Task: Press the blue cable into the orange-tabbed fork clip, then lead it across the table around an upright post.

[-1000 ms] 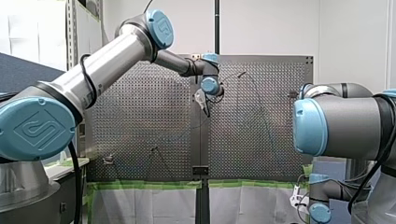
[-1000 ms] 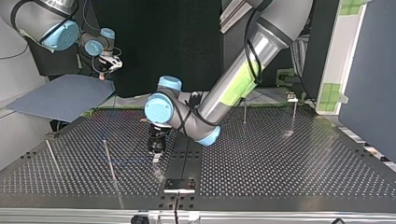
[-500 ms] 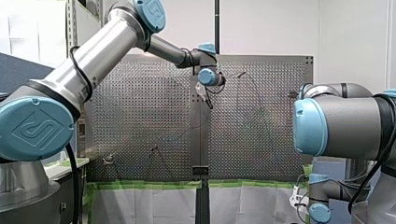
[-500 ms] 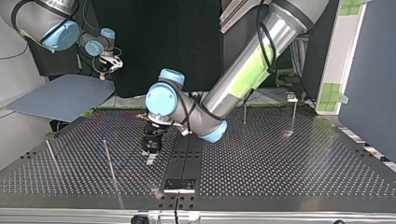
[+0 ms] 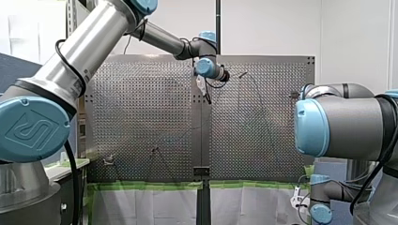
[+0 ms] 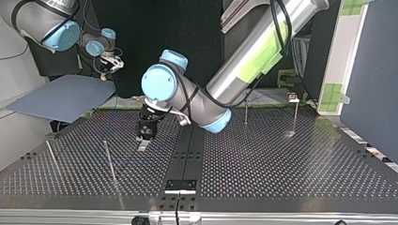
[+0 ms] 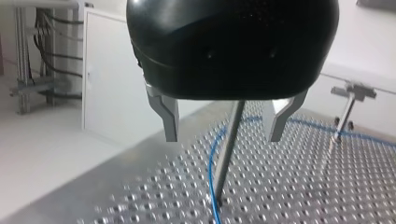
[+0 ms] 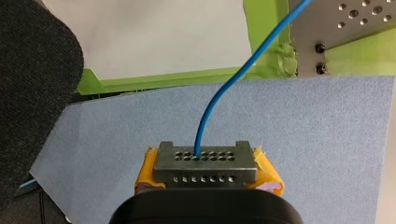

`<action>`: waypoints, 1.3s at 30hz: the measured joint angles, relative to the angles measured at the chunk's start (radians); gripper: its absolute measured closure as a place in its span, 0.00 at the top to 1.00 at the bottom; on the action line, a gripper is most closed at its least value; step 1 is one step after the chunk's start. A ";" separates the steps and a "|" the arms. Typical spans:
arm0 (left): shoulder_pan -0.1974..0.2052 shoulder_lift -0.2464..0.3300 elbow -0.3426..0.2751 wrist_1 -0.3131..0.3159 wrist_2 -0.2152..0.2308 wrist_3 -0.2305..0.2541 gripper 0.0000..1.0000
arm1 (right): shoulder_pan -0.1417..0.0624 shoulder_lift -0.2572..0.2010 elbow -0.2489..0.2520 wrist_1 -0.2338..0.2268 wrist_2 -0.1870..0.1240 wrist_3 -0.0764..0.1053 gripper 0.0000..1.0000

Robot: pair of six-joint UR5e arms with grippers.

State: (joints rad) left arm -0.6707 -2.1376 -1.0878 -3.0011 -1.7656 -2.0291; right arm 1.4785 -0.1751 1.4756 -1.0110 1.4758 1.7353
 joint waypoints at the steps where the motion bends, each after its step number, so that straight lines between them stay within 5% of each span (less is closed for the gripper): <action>1: -0.002 0.007 -0.007 0.005 0.007 0.002 0.89 | 0.001 0.000 0.000 0.000 -0.002 0.000 0.00; 10: -0.022 0.077 -0.057 -0.005 0.066 0.061 0.96 | 0.003 0.000 0.000 0.001 -0.006 0.000 0.00; 18: -0.045 0.103 0.003 -0.076 0.024 0.125 0.99 | 0.004 0.000 0.001 0.001 -0.006 0.000 0.00; 26: -0.079 0.053 0.074 -0.148 -0.011 0.155 0.99 | 0.006 0.000 0.001 0.002 -0.006 0.001 0.00; 39: -0.111 -0.064 0.191 -0.265 0.023 0.138 0.99 | 0.007 0.000 0.001 0.005 -0.006 0.002 0.00</action>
State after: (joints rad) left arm -0.7812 -2.2016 -0.8965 -3.2663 -1.7430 -1.8908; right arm 1.4854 -0.1747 1.4763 -1.0064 1.4696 1.7368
